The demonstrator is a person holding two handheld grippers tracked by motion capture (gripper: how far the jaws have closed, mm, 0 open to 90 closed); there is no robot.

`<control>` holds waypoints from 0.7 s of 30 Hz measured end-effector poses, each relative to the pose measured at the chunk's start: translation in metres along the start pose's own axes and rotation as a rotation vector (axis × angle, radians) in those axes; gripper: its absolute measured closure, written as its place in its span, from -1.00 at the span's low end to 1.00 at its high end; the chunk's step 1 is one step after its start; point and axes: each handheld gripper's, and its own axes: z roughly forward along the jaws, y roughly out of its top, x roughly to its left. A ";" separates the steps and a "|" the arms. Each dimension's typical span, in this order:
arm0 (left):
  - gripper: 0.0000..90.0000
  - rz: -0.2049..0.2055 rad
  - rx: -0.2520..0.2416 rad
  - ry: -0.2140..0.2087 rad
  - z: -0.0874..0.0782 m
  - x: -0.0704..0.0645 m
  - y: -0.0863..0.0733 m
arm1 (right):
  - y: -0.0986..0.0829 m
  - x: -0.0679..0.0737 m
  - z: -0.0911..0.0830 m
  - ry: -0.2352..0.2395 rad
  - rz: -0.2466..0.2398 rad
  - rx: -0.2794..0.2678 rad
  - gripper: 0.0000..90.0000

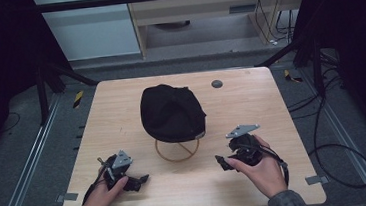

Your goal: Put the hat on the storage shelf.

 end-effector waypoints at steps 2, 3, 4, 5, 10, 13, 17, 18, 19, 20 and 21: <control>-1.00 0.000 0.000 0.000 0.000 0.000 0.000 | -0.006 0.000 0.009 0.000 0.014 0.019 -0.66; -1.00 0.000 0.000 0.000 0.000 0.000 0.000 | -0.010 -0.001 0.015 -0.006 0.017 0.030 -0.66; -1.00 0.000 0.000 0.000 0.000 0.000 0.000 | -0.012 -0.001 0.018 -0.001 0.028 0.031 -0.65; -1.00 0.000 0.000 0.000 0.000 0.000 0.000 | -0.016 -0.003 0.025 0.004 0.041 0.034 -0.64; -1.00 0.000 0.000 0.000 0.000 0.000 0.000 | -0.027 -0.006 0.045 0.003 0.074 0.062 -0.62; -1.00 0.000 0.000 0.000 0.000 0.000 0.000 | -0.032 -0.012 0.055 -0.019 0.093 0.053 -0.64; -1.00 0.001 0.000 -0.001 0.000 0.000 0.000 | -0.038 -0.021 0.065 -0.044 0.132 0.018 -0.67; -1.00 0.001 0.000 -0.001 0.000 0.000 0.000 | -0.038 -0.021 0.065 -0.044 0.132 0.018 -0.67; -1.00 0.001 0.000 -0.001 0.000 0.000 0.000 | -0.040 -0.024 0.071 -0.049 0.147 0.005 -0.69; -1.00 0.001 0.000 -0.001 0.000 0.000 0.000 | -0.040 -0.025 0.073 -0.050 0.149 0.000 -0.70; -1.00 0.001 -0.001 -0.001 0.000 0.000 0.000 | -0.040 -0.025 0.075 -0.062 0.147 -0.009 -0.71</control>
